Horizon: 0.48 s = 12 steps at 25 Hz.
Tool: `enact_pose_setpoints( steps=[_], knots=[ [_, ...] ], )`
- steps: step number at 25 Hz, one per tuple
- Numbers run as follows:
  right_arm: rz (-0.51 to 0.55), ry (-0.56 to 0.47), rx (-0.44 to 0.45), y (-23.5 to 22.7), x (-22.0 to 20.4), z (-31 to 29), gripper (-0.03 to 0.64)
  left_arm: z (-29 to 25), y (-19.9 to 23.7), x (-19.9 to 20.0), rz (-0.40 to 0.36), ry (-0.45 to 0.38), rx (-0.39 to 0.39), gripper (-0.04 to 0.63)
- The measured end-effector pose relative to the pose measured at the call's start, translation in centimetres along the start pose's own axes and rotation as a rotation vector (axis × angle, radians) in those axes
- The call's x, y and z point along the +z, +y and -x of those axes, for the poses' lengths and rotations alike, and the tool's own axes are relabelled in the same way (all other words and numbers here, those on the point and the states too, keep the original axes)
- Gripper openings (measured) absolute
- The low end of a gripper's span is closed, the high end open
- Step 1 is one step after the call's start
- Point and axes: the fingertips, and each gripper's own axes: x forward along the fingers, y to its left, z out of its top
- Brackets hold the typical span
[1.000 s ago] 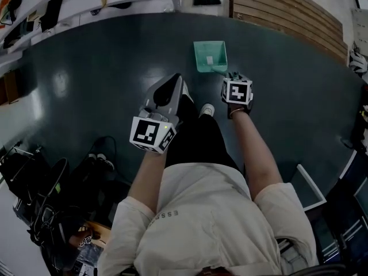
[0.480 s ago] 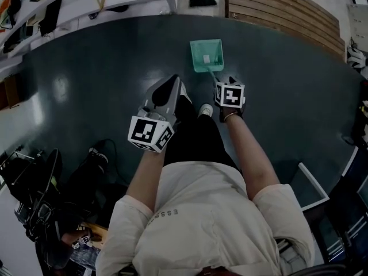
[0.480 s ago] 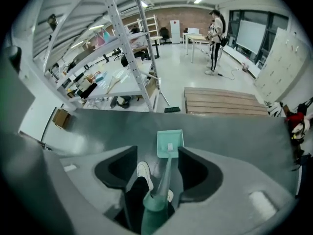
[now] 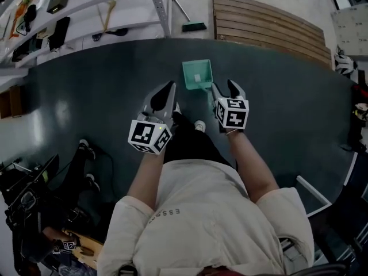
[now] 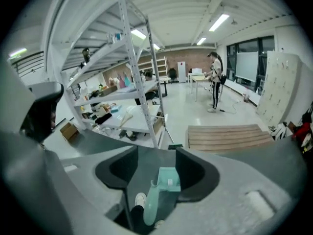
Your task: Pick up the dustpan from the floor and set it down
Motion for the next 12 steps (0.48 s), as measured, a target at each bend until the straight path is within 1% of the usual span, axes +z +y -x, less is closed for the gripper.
enact_pose_setpoints(
  steps=[1,4,5,7,9,12],
  knots=[
    [0.004,-0.037,0.002,-0.1,0.8,1.3,0.212,0.4,-0.8,0.4,-0.01,-0.014,-0.003,0.014],
    [0.04,-0.173,-0.018,-0.7,3.0,5.6,0.025,2.0,-3.0,1.7,-0.04,-0.063,-0.001,0.014],
    [0.051,-0.224,-0.022,-0.9,3.7,7.1,-0.007,2.6,-3.7,2.2,-0.048,-0.084,0.003,0.014],
    [0.069,-0.318,-0.016,-1.0,5.0,9.9,-0.006,3.9,-4.9,3.0,-0.066,-0.126,0.011,0.014],
    [0.096,-0.379,-0.002,-0.7,5.6,12.3,-0.008,5.3,-5.8,3.6,-0.082,-0.155,0.019,0.014],
    [0.134,-0.398,0.049,0.2,4.5,15.2,-0.008,7.8,-7.0,3.3,-0.092,-0.168,0.039,0.014]
  ],
)
